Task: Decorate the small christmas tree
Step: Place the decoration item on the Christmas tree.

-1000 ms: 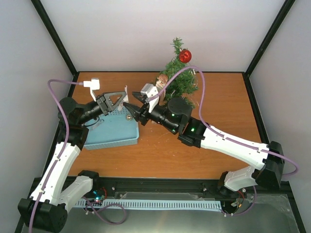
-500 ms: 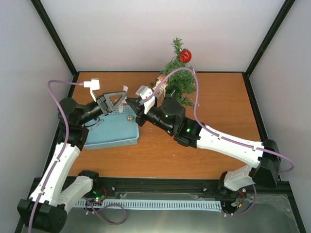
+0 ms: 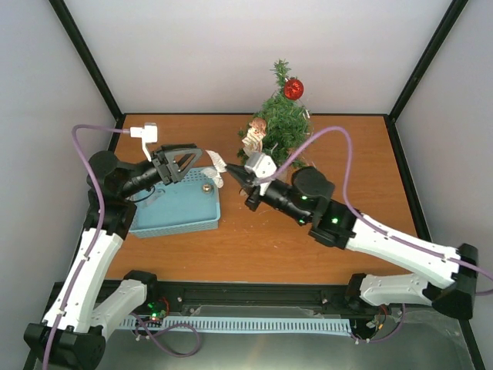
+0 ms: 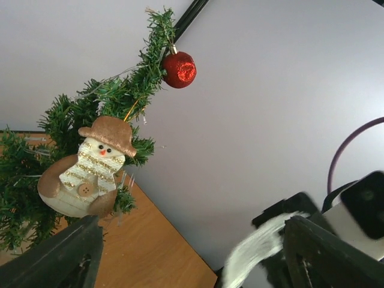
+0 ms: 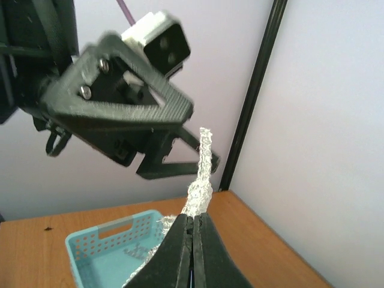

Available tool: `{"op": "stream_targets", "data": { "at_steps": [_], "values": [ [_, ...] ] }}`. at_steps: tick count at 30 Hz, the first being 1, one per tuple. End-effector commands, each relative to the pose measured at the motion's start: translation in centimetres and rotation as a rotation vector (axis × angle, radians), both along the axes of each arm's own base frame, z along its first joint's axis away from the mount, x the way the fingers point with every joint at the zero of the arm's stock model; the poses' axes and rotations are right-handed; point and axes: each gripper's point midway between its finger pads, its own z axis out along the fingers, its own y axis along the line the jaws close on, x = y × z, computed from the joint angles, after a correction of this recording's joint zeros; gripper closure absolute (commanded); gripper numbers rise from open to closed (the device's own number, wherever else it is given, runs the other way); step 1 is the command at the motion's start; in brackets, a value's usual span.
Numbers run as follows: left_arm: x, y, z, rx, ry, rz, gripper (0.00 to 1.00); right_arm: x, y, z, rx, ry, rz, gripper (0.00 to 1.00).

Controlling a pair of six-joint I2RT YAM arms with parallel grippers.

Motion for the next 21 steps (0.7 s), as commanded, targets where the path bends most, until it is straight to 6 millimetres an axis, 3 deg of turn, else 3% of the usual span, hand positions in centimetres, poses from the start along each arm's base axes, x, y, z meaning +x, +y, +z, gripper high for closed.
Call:
{"op": "stream_targets", "data": {
  "at_steps": [1,8,11,15,21],
  "values": [
    [-0.6,-0.1,0.6,0.065,-0.094,-0.002,0.16,-1.3,-2.9,1.3,-0.059,-0.114,-0.005,0.97],
    [0.4,-0.9,-2.2,0.142,-0.091,-0.053,0.12,-0.1,-7.6,2.6,-0.068,-0.116,-0.095,0.97],
    [-0.8,-1.7,-2.3,0.137,-0.151,-0.143,0.15,0.0,-8.7,2.8,-0.059,-0.101,-0.088,0.97],
    [-2.9,-3.2,-1.8,0.197,-0.342,-0.252,0.24,-2.2,-8.5,3.1,-0.092,-0.101,0.04,0.97],
    [-4.4,-4.0,-0.4,0.314,-0.524,-0.307,0.31,-4.0,-7.1,-0.4,-0.29,0.006,0.2,0.97]
  ]
}}
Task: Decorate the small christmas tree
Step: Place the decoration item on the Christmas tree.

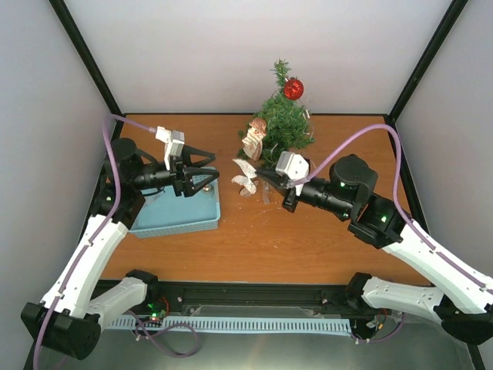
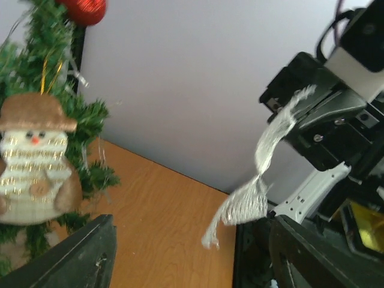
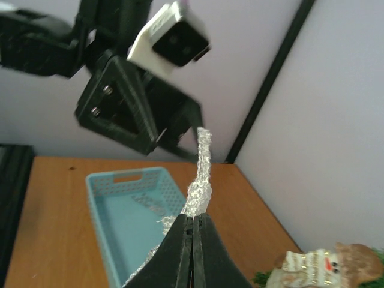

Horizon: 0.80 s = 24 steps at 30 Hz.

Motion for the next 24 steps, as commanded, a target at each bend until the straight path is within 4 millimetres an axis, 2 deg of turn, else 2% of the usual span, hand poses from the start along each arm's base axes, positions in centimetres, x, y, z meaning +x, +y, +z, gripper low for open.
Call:
{"op": "stream_targets", "data": {
  "at_steps": [1,6,11,18,24],
  "values": [
    [-2.1,-0.2,2.8,0.064,-0.277,-0.067,0.31,-2.5,0.9,-3.0,-0.161,0.096,0.163,0.97],
    [-3.8,-0.2,3.0,0.067,-0.332,-0.135,0.34,-4.4,1.9,-3.1,-0.174,0.15,0.297,0.97],
    [-5.4,-0.6,3.2,0.044,-0.289,-0.297,0.36,-4.1,2.9,-3.1,-0.168,0.18,0.321,0.97],
    [-5.7,-1.0,2.8,0.024,-0.211,-0.381,0.41,-3.5,4.4,-2.8,-0.174,0.206,0.345,0.97],
    [-5.8,-1.1,1.5,0.018,-0.171,-0.424,0.36,-3.1,5.3,-3.0,-0.19,0.237,0.36,0.97]
  ]
}}
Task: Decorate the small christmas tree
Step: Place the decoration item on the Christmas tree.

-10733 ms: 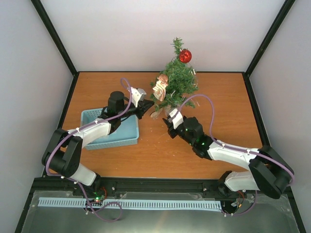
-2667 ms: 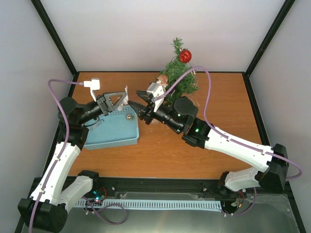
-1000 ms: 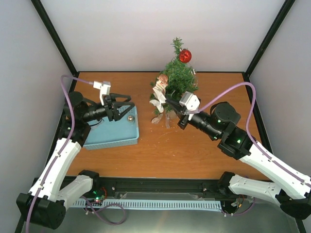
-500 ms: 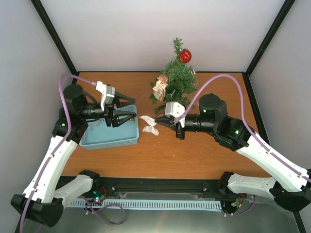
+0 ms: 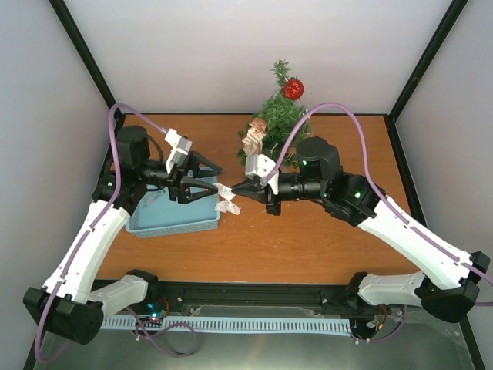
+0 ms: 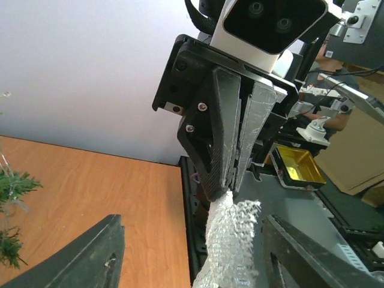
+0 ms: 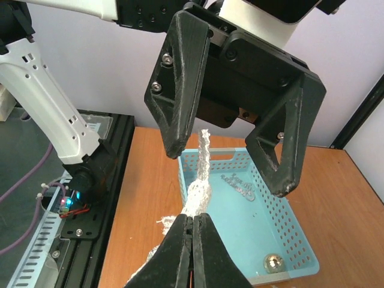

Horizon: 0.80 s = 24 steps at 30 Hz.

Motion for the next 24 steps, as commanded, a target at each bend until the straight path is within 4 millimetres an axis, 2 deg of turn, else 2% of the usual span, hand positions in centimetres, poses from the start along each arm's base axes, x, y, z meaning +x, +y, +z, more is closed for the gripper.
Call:
{"op": "stream_targets", "data": {
  "at_steps": [1,6,12,22,24],
  "values": [
    [-1.5,0.0,0.7,-0.027,-0.042,-0.083,0.36,-0.2,0.2,0.4,-0.003,0.028,0.02,0.97],
    [-1.4,-0.2,0.5,-0.028,-0.034,-0.1,0.36,0.3,0.7,-0.4,-0.033,0.041,0.016,0.97],
    [-1.0,-0.4,-0.4,-0.015,-0.022,-0.088,0.44,0.5,1.0,-0.2,-0.027,0.042,0.015,0.97],
    [0.2,-0.7,-1.8,0.009,0.012,-0.067,0.69,0.9,1.2,-0.3,-0.025,0.046,0.004,0.97],
    [0.3,-0.8,-1.8,0.01,0.002,-0.059,0.78,0.9,1.2,-0.3,-0.029,0.046,0.002,0.97]
  ]
}}
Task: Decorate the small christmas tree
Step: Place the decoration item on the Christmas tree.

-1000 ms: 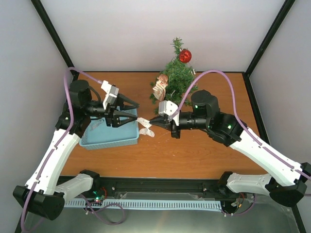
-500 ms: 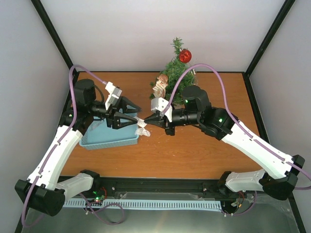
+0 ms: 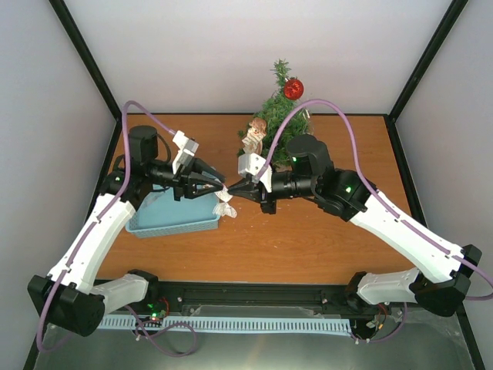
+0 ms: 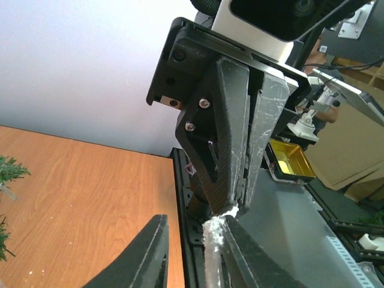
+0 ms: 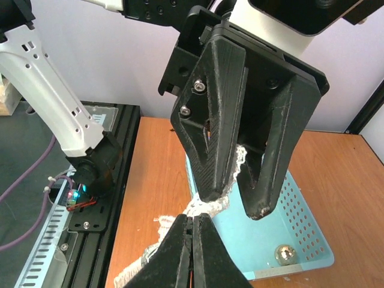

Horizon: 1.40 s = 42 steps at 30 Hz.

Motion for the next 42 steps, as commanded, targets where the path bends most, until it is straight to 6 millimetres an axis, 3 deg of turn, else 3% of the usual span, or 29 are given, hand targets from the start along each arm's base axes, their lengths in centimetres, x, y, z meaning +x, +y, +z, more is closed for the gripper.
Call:
{"op": "stream_targets", "data": {
  "at_steps": [1,3,5,8,11,13,15,19,23,26,35,42],
  "values": [
    [-0.2,-0.1,0.2,-0.01,-0.049,-0.008,0.85,0.4,0.1,0.9,0.016,-0.007,-0.013,0.97],
    [0.3,-0.2,0.1,0.001,-0.06,0.022,0.98,0.6,0.1,0.8,0.015,-0.009,-0.027,0.97],
    [0.6,-0.2,0.3,0.003,-0.071,0.043,0.99,1.2,-0.1,0.9,0.022,-0.01,-0.07,0.96],
    [1.5,-0.2,0.8,-0.002,-0.077,0.11,0.99,3.8,-1.0,1.5,0.073,-0.005,-0.251,0.81],
    [2.8,-0.1,1.9,-0.045,-0.065,0.205,0.99,6.1,-3.0,3.3,0.252,0.028,-0.465,0.66],
    [4.0,0.0,2.7,-0.08,-0.037,0.281,0.99,6.0,-4.5,4.3,0.406,0.057,-0.511,0.63],
    [4.8,0.3,3.9,-0.128,0.003,0.344,0.99,5.2,-5.7,4.9,0.548,0.099,-0.509,0.53],
    [5.5,1.2,5.7,-0.277,0.096,0.424,0.99,4.0,-7.0,5.7,0.736,0.135,-0.46,0.51],
    [4.9,2.5,6.7,-0.437,0.165,0.446,0.99,4.1,-6.4,5.0,0.787,0.197,-0.433,0.43],
    [4.9,2.5,7.0,-0.452,0.159,0.444,0.99,4.2,-5.1,4.7,0.77,0.219,-0.39,0.4],
    [4.6,3.3,7.0,-0.516,0.166,0.469,0.99,4.4,-3.1,4.1,0.748,0.291,-0.333,0.42],
    [4.5,3.4,7.2,-0.524,0.171,0.461,0.99,4.1,-1.8,3.9,0.725,0.315,-0.275,0.49]
  ]
}}
